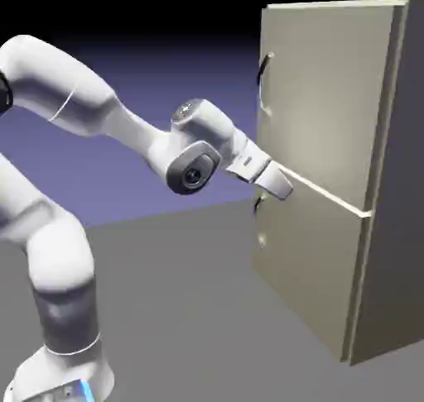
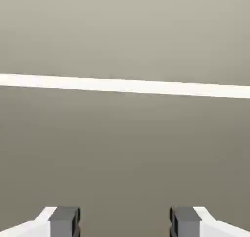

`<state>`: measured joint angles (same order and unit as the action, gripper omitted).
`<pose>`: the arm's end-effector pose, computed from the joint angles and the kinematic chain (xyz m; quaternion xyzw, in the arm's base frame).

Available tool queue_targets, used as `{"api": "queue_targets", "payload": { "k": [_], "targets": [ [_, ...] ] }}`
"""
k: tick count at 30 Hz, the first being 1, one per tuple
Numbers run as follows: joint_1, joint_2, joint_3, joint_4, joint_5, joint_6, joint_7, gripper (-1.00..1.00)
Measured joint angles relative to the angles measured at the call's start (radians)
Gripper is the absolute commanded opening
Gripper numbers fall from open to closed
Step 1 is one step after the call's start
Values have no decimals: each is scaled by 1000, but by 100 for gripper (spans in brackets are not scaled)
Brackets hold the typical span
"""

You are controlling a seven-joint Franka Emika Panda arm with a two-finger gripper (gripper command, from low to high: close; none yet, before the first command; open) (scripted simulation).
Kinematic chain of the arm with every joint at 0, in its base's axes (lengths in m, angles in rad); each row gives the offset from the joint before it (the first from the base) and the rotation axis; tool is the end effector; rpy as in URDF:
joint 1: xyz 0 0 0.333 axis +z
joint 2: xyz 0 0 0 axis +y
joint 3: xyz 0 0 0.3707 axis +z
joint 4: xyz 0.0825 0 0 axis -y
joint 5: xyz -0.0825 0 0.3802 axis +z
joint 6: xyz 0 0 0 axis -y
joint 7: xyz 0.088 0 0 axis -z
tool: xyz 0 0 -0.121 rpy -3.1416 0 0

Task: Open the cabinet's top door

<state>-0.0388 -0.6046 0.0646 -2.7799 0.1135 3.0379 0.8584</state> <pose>0.3659 0.0038 0.5242 -0.8111 0.4093 -0.3734 0.1877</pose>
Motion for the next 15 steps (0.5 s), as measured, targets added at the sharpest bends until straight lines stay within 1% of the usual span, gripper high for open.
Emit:
{"api": "queue_targets", "payload": {
  "k": [15],
  "targets": [
    [-282, -193, 359, 167, 631, 5, 652, 0]
  ]
}}
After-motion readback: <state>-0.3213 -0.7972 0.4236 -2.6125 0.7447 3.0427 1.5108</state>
